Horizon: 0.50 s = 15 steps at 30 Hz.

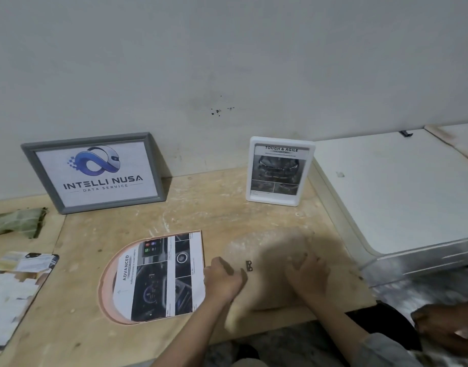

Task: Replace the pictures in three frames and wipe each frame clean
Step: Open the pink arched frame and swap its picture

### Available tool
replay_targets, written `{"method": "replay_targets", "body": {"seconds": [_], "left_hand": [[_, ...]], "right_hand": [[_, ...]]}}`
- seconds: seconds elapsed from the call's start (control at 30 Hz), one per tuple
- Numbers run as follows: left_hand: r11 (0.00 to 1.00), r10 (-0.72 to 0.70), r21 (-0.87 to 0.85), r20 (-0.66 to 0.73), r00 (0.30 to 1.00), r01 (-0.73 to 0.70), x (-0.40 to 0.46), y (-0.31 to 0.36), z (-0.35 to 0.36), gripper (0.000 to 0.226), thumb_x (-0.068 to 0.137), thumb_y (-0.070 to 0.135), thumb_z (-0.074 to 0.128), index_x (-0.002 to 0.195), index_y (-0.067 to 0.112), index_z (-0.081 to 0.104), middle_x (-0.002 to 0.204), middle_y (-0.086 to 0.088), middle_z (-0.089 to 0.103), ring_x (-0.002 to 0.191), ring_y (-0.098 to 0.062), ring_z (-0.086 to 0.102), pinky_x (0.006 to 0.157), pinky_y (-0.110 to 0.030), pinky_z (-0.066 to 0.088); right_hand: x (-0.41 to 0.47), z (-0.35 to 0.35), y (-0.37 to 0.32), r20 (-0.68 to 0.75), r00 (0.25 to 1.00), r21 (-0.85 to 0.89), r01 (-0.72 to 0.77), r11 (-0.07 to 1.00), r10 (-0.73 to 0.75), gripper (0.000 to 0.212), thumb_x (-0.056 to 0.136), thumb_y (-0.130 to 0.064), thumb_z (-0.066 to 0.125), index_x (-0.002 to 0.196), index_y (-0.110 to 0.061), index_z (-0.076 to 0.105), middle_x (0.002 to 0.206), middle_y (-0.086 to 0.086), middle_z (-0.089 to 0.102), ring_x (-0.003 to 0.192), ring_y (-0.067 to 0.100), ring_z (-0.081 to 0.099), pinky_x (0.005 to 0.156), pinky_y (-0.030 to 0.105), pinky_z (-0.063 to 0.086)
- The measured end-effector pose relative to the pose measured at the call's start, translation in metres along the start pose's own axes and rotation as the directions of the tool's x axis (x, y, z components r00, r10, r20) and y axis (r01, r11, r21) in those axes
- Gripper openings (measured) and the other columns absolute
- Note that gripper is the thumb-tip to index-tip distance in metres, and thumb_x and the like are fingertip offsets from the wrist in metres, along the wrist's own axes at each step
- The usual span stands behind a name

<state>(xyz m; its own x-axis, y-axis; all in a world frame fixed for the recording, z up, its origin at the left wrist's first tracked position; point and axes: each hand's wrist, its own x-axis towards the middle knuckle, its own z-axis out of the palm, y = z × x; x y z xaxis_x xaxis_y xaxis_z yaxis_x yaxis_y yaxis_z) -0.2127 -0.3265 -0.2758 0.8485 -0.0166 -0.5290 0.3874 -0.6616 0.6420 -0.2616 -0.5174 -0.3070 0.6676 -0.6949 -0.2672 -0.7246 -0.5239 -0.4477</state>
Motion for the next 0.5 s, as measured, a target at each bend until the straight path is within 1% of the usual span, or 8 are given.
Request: {"method": "replay_targets", "body": {"seconds": [0.1, 0.17, 0.23, 0.27, 0.33, 0.37, 0.43, 0.5], "left_hand": [[0.994, -0.056, -0.098, 0.002, 0.998, 0.056, 0.008, 0.000, -0.002, 0.032, 0.083, 0.031, 0.063, 0.107, 0.015, 0.050, 0.114, -0.006, 0.052, 0.111, -0.028, 0.051, 0.095, -0.033, 0.044], [0.989, -0.057, -0.139, -0.011, 0.998, 0.055, 0.011, 0.000, -0.003, 0.046, 0.086, 0.032, 0.061, 0.127, 0.016, 0.048, 0.125, -0.006, 0.052, 0.126, -0.028, 0.043, 0.103, -0.035, 0.038], [0.990, -0.057, -0.136, -0.070, 0.996, 0.047, 0.010, 0.000, -0.008, 0.057, 0.086, 0.032, 0.061, 0.137, 0.014, 0.044, 0.135, -0.006, 0.049, 0.131, -0.029, 0.039, 0.106, -0.038, 0.036], [0.993, -0.045, -0.117, -0.117, 0.992, 0.031, 0.009, 0.000, -0.013, 0.053, 0.085, 0.032, 0.061, 0.133, 0.014, 0.048, 0.133, -0.007, 0.050, 0.129, -0.031, 0.040, 0.104, -0.038, 0.037], [0.997, -0.014, -0.081, -0.204, 0.979, -0.003, 0.009, -0.003, -0.027, 0.033, 0.081, 0.032, 0.062, 0.109, 0.016, 0.056, 0.119, -0.009, 0.056, 0.115, -0.033, 0.047, 0.097, -0.039, 0.042], [0.998, -0.001, -0.068, -0.241, 0.971, -0.016, 0.010, -0.007, -0.034, 0.029, 0.079, 0.034, 0.060, 0.100, 0.015, 0.055, 0.112, -0.010, 0.057, 0.108, -0.033, 0.050, 0.095, -0.041, 0.044], [0.997, -0.020, -0.074, -0.295, 0.955, -0.002, 0.013, -0.022, -0.054, 0.031, 0.074, 0.035, 0.059, 0.096, 0.013, 0.056, 0.105, -0.010, 0.058, 0.101, -0.033, 0.053, 0.091, -0.042, 0.046], [0.994, -0.086, -0.099, -0.342, 0.936, 0.055, 0.015, -0.037, -0.074, 0.029, 0.075, 0.034, 0.061, 0.094, 0.013, 0.056, 0.102, -0.009, 0.058, 0.100, -0.033, 0.052, 0.087, -0.039, 0.044]], "right_hand": [[0.005, -0.009, -0.002, 0.019, 0.998, 0.119, -0.056, 0.991, 0.055, 0.055, 0.083, -0.041, 0.059, 0.122, -0.006, 0.045, 0.122, 0.017, 0.044, 0.111, 0.035, 0.044, 0.088, 0.043, 0.041], [0.004, -0.013, -0.004, 0.029, 0.998, 0.149, -0.057, 0.987, 0.054, 0.054, 0.084, -0.039, 0.058, 0.123, -0.005, 0.044, 0.123, 0.016, 0.041, 0.111, 0.034, 0.044, 0.084, 0.042, 0.042], [-0.001, -0.014, -0.010, 0.024, 0.999, 0.172, -0.029, 0.985, 0.025, 0.055, 0.086, -0.038, 0.058, 0.127, -0.004, 0.043, 0.125, 0.017, 0.042, 0.113, 0.035, 0.044, 0.087, 0.043, 0.042], [-0.005, -0.012, -0.013, 0.018, 1.000, 0.193, 0.001, 0.981, -0.005, 0.056, 0.087, -0.037, 0.058, 0.130, -0.005, 0.042, 0.125, 0.017, 0.043, 0.115, 0.035, 0.044, 0.090, 0.045, 0.041], [-0.014, -0.006, -0.022, 0.010, 0.998, 0.228, 0.062, 0.972, -0.066, 0.054, 0.088, -0.036, 0.057, 0.130, -0.005, 0.044, 0.125, 0.016, 0.046, 0.115, 0.033, 0.045, 0.093, 0.045, 0.042], [-0.021, -0.002, -0.029, 0.006, 0.996, 0.231, 0.084, 0.969, -0.087, 0.052, 0.088, -0.035, 0.057, 0.129, -0.005, 0.045, 0.125, 0.015, 0.047, 0.114, 0.032, 0.047, 0.093, 0.043, 0.043], [-0.037, 0.008, -0.048, 0.010, 0.992, 0.239, 0.123, 0.963, -0.129, 0.049, 0.088, -0.034, 0.058, 0.126, -0.005, 0.048, 0.121, 0.014, 0.048, 0.110, 0.031, 0.049, 0.090, 0.038, 0.042], [-0.053, 0.020, -0.065, 0.046, 0.985, 0.257, 0.151, 0.955, -0.168, 0.042, 0.086, -0.031, 0.060, 0.119, -0.005, 0.053, 0.112, 0.012, 0.051, 0.101, 0.029, 0.051, 0.083, 0.034, 0.041]]}}
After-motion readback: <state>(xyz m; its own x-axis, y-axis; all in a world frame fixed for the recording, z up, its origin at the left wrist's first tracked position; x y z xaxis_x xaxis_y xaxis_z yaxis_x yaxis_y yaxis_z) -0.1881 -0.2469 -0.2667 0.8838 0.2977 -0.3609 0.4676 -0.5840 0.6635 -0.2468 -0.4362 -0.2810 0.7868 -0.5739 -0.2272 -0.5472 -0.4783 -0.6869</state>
